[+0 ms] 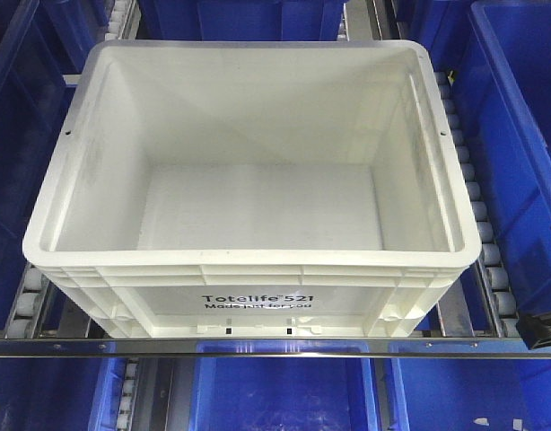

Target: Move bin from left to right shelf

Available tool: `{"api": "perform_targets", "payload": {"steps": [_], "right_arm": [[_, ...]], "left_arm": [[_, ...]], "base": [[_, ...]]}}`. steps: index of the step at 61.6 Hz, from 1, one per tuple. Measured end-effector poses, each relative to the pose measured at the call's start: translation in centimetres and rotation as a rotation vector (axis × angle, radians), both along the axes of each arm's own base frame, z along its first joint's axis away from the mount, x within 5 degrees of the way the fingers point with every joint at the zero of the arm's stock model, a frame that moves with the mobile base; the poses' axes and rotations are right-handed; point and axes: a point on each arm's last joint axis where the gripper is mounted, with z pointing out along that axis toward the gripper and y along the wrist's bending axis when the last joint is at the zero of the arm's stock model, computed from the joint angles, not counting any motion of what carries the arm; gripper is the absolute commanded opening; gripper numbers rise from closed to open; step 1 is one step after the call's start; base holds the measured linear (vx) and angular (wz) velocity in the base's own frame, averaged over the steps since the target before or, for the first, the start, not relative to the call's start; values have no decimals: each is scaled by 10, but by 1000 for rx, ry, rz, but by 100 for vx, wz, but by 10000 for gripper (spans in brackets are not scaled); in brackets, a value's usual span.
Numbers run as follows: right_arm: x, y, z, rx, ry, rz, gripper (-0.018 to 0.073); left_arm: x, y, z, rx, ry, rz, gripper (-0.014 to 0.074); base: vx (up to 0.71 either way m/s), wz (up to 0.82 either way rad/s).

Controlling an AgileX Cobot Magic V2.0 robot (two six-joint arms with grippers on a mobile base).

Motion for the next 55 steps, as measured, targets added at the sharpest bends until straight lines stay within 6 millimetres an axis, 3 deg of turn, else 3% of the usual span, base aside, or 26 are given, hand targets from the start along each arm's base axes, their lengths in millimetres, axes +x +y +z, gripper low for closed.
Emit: {"api": "perform_targets", "payload": {"steps": [19,34,41,55], "right_arm": [[-1,1,-2,37,7,11,-7],[-25,-2,-37,160,-22,31,-7],[-38,-5,-35,177,-95,38,-7],[-40,-5,-36,153,-99,36,-7]], "left_arm": [[0,0,0,2,0,0,-9],[0,0,0,2,0,0,-9],[0,0,0,2,0,0,-9],[0,0,0,2,0,0,-9]], "base": [[0,0],[0,0],[0,0],[0,0]]}}
